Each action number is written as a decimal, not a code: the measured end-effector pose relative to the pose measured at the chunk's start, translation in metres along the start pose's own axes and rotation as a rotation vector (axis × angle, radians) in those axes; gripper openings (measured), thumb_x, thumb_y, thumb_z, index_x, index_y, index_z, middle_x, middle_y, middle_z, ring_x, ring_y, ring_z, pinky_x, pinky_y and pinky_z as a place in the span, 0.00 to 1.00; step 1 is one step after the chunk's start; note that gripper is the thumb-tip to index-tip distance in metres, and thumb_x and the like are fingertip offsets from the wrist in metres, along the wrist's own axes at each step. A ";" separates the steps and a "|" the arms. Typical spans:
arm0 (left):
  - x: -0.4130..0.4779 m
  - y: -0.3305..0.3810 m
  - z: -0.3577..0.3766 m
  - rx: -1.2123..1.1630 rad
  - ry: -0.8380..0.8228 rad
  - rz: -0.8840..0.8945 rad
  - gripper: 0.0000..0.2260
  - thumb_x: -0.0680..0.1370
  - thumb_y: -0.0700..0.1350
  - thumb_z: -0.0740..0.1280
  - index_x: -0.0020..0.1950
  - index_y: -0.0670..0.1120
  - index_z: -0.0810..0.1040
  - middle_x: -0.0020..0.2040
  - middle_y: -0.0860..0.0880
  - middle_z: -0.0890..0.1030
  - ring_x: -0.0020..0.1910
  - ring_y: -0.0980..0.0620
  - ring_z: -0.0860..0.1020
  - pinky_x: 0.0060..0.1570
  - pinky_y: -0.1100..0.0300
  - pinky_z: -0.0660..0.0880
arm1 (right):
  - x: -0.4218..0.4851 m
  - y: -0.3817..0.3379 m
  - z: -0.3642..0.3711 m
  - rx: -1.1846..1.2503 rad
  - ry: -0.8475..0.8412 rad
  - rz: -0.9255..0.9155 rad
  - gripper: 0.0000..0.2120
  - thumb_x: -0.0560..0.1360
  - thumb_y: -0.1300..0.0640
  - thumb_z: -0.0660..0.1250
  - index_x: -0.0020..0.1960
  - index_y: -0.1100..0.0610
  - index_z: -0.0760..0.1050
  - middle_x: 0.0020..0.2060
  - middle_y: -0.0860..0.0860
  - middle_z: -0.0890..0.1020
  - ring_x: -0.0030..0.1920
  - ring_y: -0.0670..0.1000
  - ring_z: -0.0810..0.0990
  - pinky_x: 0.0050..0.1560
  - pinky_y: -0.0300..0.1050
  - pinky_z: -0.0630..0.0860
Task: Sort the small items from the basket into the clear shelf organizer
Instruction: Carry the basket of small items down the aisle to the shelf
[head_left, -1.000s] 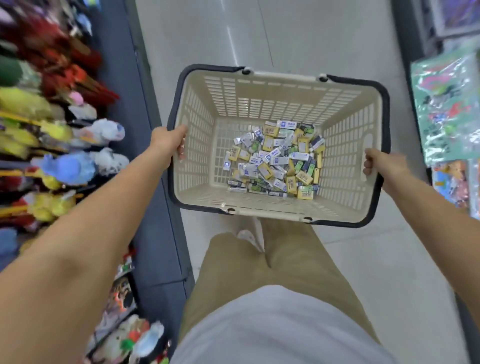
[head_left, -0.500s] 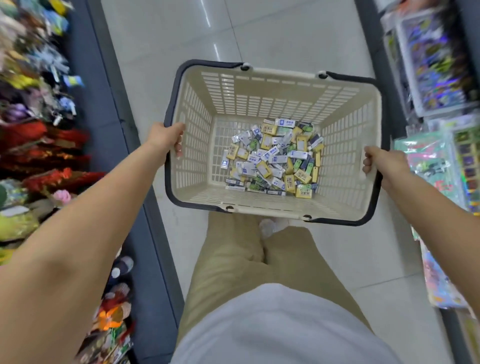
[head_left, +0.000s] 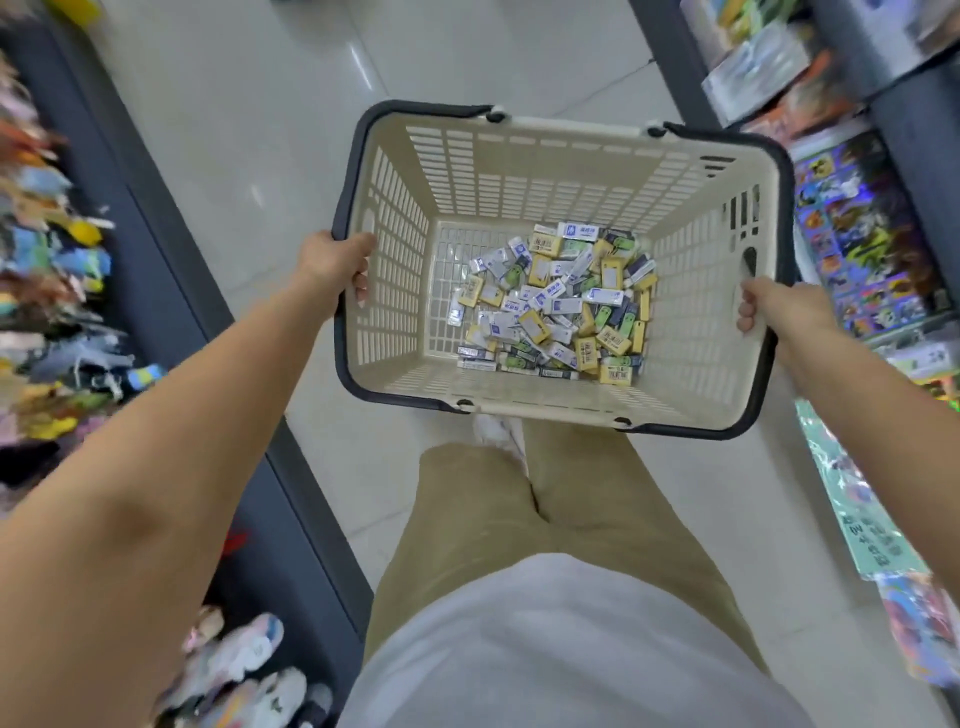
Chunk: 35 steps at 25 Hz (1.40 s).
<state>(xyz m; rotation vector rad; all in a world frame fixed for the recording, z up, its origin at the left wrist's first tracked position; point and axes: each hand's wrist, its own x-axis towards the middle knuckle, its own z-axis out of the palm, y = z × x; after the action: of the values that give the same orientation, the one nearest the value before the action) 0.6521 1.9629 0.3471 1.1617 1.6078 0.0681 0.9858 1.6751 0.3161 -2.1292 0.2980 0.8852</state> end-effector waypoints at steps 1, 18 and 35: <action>0.020 0.020 0.001 0.007 0.006 -0.001 0.06 0.75 0.41 0.65 0.40 0.42 0.70 0.31 0.46 0.69 0.24 0.48 0.67 0.26 0.57 0.69 | 0.016 -0.019 0.011 0.001 0.001 0.004 0.09 0.72 0.63 0.62 0.35 0.58 0.64 0.27 0.54 0.69 0.22 0.48 0.65 0.19 0.36 0.63; 0.365 0.400 -0.038 0.131 -0.056 0.109 0.08 0.76 0.41 0.65 0.38 0.41 0.69 0.31 0.44 0.69 0.24 0.47 0.67 0.27 0.55 0.70 | 0.190 -0.375 0.228 0.062 0.146 0.127 0.09 0.70 0.57 0.64 0.33 0.57 0.68 0.28 0.53 0.71 0.22 0.49 0.66 0.20 0.36 0.64; 0.665 0.803 0.011 0.527 -0.178 0.356 0.10 0.73 0.43 0.66 0.35 0.40 0.71 0.27 0.43 0.70 0.15 0.50 0.67 0.23 0.58 0.70 | 0.304 -0.617 0.390 0.377 0.350 0.363 0.09 0.71 0.58 0.64 0.34 0.57 0.70 0.25 0.53 0.71 0.17 0.47 0.66 0.23 0.40 0.65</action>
<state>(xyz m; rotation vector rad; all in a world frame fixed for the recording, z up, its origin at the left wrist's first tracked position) 1.2209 2.8366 0.3301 1.7996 1.2780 -0.2368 1.3075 2.3971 0.2980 -1.8900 0.9764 0.5846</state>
